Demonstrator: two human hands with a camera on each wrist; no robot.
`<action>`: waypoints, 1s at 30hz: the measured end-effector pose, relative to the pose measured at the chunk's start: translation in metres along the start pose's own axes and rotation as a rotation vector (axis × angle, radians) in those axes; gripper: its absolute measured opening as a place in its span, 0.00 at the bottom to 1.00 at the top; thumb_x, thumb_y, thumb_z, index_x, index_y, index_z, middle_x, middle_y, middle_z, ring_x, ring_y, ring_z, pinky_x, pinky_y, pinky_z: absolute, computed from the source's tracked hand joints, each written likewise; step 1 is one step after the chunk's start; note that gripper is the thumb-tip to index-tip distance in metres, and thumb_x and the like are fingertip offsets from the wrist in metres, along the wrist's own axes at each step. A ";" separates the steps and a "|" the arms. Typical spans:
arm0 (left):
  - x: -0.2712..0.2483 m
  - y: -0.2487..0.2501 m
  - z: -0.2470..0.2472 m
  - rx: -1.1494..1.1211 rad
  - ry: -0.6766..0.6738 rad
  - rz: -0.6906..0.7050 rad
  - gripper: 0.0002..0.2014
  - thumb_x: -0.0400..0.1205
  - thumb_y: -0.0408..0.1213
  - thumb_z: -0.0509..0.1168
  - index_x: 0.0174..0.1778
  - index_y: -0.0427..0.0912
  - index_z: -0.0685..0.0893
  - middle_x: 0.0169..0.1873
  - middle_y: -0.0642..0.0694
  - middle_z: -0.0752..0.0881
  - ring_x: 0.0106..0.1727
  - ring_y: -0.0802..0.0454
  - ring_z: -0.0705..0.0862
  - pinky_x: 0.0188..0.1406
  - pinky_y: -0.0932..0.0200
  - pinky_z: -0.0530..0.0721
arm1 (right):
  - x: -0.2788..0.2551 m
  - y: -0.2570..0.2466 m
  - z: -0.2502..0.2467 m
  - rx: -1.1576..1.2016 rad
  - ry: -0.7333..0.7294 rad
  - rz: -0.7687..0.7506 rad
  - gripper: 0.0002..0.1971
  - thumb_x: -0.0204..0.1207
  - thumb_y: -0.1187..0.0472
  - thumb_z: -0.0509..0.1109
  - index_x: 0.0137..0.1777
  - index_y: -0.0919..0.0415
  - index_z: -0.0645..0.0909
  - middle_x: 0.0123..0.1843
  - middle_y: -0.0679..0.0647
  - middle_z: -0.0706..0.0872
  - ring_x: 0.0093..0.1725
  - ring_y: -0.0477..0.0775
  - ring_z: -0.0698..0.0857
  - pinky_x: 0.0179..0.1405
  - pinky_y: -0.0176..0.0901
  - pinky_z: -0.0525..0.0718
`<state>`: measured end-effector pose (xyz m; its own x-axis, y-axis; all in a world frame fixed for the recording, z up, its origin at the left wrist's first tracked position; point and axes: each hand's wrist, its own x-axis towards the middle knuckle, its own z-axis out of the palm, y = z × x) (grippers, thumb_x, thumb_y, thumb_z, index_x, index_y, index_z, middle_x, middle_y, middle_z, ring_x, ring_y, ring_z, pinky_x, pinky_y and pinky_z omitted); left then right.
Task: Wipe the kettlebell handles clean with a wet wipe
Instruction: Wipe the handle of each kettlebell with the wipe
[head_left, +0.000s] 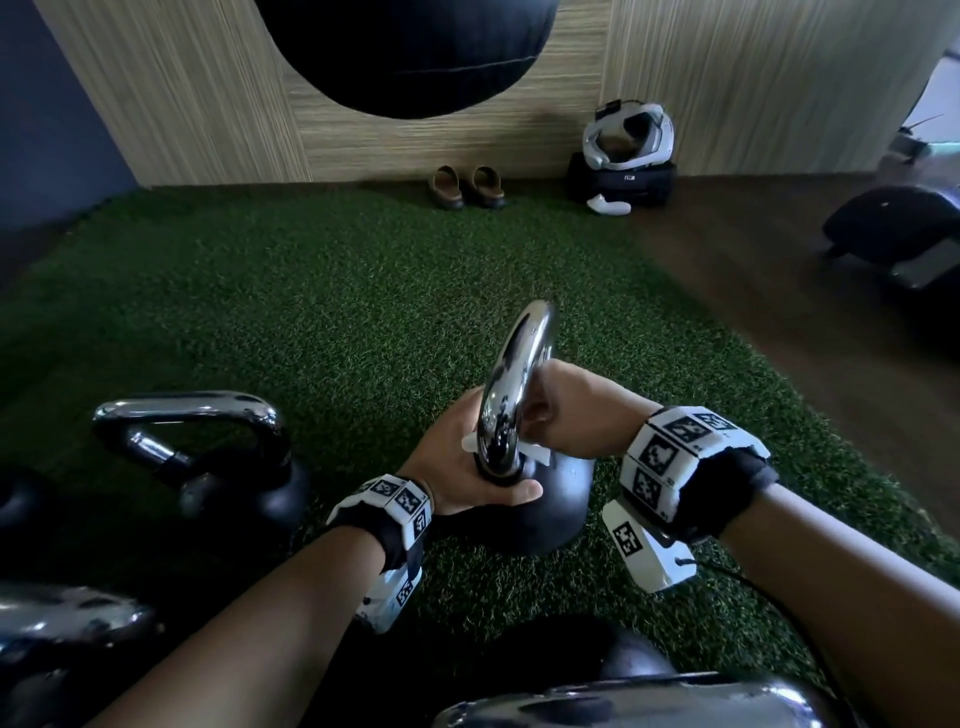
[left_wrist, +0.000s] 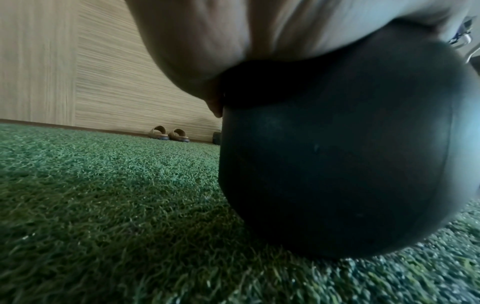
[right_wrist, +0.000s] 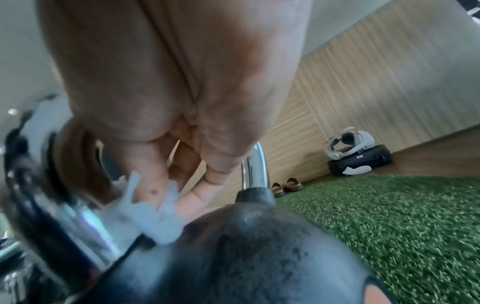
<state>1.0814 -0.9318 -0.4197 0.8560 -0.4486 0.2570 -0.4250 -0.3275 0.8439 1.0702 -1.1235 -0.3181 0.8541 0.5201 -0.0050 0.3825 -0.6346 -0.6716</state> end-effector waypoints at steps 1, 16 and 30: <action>-0.001 -0.001 0.000 -0.009 0.006 -0.013 0.31 0.61 0.55 0.89 0.56 0.50 0.86 0.49 0.44 0.92 0.55 0.47 0.92 0.65 0.38 0.86 | -0.002 0.001 -0.002 0.035 -0.017 -0.004 0.10 0.74 0.69 0.76 0.37 0.53 0.87 0.36 0.48 0.91 0.35 0.41 0.89 0.37 0.44 0.88; 0.000 0.003 0.002 -0.008 0.017 0.057 0.40 0.61 0.42 0.91 0.68 0.58 0.81 0.65 0.50 0.88 0.69 0.50 0.87 0.73 0.44 0.83 | -0.020 0.024 0.001 0.947 -0.127 0.040 0.30 0.67 0.63 0.85 0.58 0.86 0.79 0.48 0.64 0.91 0.42 0.52 0.90 0.47 0.40 0.91; -0.001 -0.008 0.006 -0.035 -0.003 -0.019 0.44 0.60 0.53 0.90 0.71 0.57 0.77 0.52 0.36 0.89 0.54 0.37 0.91 0.63 0.32 0.87 | -0.003 0.023 0.004 1.418 0.305 0.164 0.09 0.85 0.74 0.62 0.57 0.73 0.83 0.46 0.63 0.92 0.40 0.54 0.93 0.48 0.43 0.92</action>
<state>1.0825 -0.9336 -0.4290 0.8630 -0.4450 0.2390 -0.3976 -0.3065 0.8649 1.0744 -1.1370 -0.3365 0.9620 0.2457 -0.1186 -0.2315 0.5048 -0.8316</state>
